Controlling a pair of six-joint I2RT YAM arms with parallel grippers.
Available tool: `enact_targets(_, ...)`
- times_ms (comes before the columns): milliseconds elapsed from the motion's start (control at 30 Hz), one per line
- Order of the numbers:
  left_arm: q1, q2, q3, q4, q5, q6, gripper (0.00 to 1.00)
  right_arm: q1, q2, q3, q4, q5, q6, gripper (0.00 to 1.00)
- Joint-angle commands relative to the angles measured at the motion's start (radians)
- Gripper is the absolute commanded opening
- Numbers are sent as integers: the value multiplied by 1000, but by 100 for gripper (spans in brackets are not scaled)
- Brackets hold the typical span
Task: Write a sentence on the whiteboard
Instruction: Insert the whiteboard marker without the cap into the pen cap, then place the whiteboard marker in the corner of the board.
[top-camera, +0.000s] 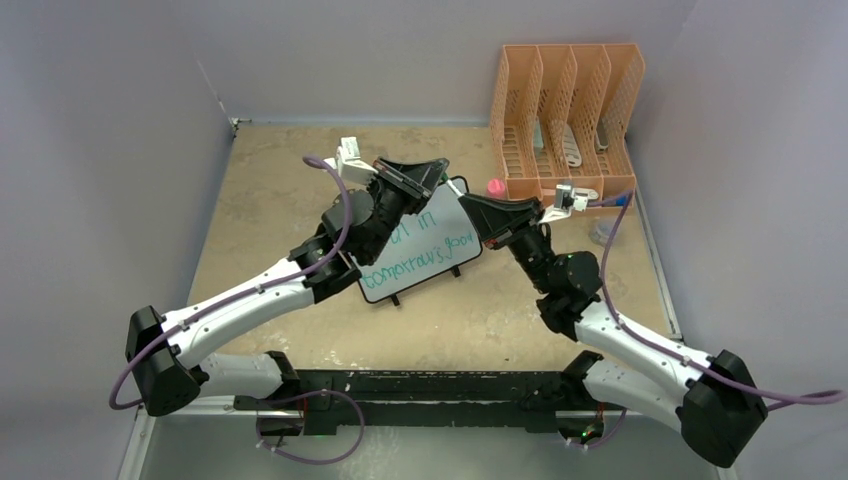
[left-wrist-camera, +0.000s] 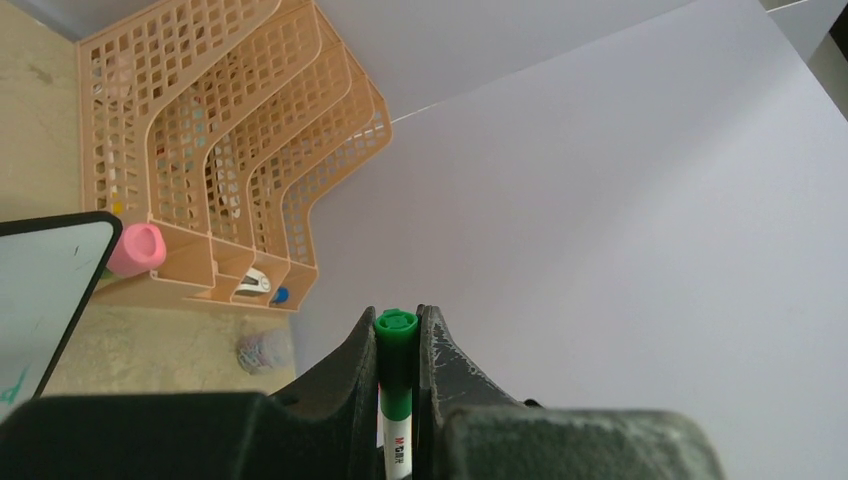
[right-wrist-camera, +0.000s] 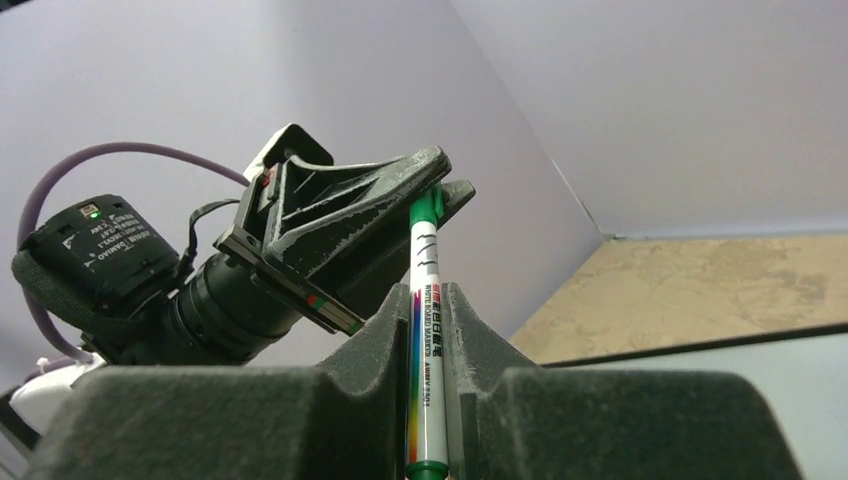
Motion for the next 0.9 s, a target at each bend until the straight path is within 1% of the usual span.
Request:
enact_targets(0, -36, -10, -21, -42, 43, -30, 0, -6, -57, 22, -150, 21, -69, 17)
enact_targets(33, -30, -11, -26, -38, 27, -35, 0, -6, -74, 17, -178, 20, -70, 22)
enact_targets(167, 1, -19, -48, -30, 0, -14, 0, -5, -150, -8, -289, 12, -81, 49)
enact_targets(200, 8, -20, -52, -41, -2, -4, 0, -5, -176, -13, -329, 6, -84, 54)
enact_targets(267, 18, -31, -59, -89, -15, -6, 0, -6, -221, -21, -418, 1, -95, 62)
enact_targets(300, 21, -33, -61, -113, -19, 8, 0, -5, -243, -24, -480, 2, -96, 86)
enact_targets(333, 24, -37, -59, -146, -20, 20, 0, -5, -271, -30, -508, 1, -94, 93)
enact_targets(367, 24, -39, -59, -166, -19, 49, 0, -6, -298, -34, -563, 5, -94, 97)
enact_targets(433, 26, -35, -46, -190, 18, 159, 0, -6, -359, -30, -665, 45, -107, 99)
enact_targets(467, 26, -28, -31, -229, 50, 224, 0, -6, -388, -21, -729, 75, -133, 99)
enact_targets(500, 26, -20, -17, -249, 96, 267, 0, -5, -416, -9, -784, 110, -148, 99)
enact_targets(533, 26, -8, 0, -265, 143, 360, 0, -6, -437, 5, -841, 137, -184, 99)
enact_targets(567, 26, 3, 21, -334, 183, 412, 0, -6, -458, 21, -888, 163, -210, 99)
enact_targets(633, 25, 28, 57, -385, 287, 529, 0, -6, -483, 54, -963, 206, -262, 99)
enact_targets(700, 21, 58, 91, -445, 380, 614, 0, -6, -498, 96, -1023, 250, -262, 99)
enact_targets(733, 18, 84, 104, -476, 425, 657, 0, -6, -504, 113, -1047, 273, -308, 99)
enact_targets(867, -46, 205, 176, -584, 508, 817, 0, -5, -542, 139, -1087, 387, -352, 99)
